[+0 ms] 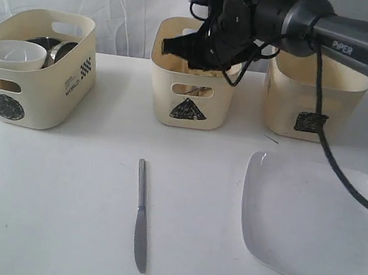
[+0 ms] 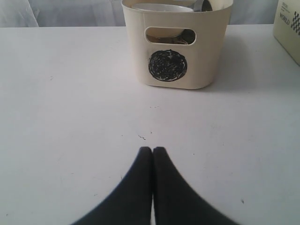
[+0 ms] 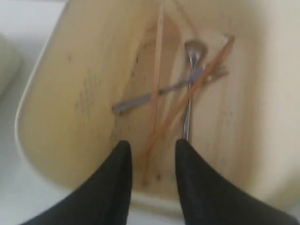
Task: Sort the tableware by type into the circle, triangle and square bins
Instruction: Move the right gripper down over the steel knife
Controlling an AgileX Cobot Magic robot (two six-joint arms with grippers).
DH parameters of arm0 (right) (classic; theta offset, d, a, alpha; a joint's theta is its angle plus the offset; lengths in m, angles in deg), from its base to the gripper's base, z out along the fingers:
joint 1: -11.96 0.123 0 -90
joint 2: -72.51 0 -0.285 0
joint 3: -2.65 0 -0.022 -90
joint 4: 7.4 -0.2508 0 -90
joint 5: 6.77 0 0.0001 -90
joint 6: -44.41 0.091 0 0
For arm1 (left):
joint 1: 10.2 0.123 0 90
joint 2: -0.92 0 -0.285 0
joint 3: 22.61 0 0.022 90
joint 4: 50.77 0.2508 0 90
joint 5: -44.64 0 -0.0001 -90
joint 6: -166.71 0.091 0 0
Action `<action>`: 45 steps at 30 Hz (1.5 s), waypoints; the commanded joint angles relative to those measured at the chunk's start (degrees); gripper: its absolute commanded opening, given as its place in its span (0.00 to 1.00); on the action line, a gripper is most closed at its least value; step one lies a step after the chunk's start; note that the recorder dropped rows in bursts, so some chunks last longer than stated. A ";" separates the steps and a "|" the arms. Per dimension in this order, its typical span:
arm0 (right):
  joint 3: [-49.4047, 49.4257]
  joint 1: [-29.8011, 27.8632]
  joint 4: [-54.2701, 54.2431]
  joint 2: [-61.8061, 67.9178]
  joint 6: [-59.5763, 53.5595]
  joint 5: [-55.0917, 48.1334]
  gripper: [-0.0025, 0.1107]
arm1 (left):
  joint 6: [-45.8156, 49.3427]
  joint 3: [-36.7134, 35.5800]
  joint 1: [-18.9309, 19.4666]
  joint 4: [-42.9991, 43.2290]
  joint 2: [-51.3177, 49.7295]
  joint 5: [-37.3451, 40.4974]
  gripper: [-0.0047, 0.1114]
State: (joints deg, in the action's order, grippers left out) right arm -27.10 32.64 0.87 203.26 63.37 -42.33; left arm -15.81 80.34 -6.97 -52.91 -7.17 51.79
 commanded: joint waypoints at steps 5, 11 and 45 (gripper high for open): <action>18.19 9.64 -2.51 -11.09 -3.58 -5.66 0.30 | -0.21 -0.16 0.03 -0.22 0.30 0.18 0.04; 19.88 14.74 -2.64 -10.08 -1.72 -4.63 0.37 | -0.21 -0.16 0.03 -0.22 0.30 0.18 0.04; 29.38 16.24 -0.40 -23.54 -0.36 -10.99 0.39 | -0.21 -0.16 0.03 -0.22 0.30 0.18 0.04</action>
State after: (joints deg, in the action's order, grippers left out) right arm -1.14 47.97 1.27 182.25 62.33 -54.15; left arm -15.81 80.34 -6.97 -52.91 -7.17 51.79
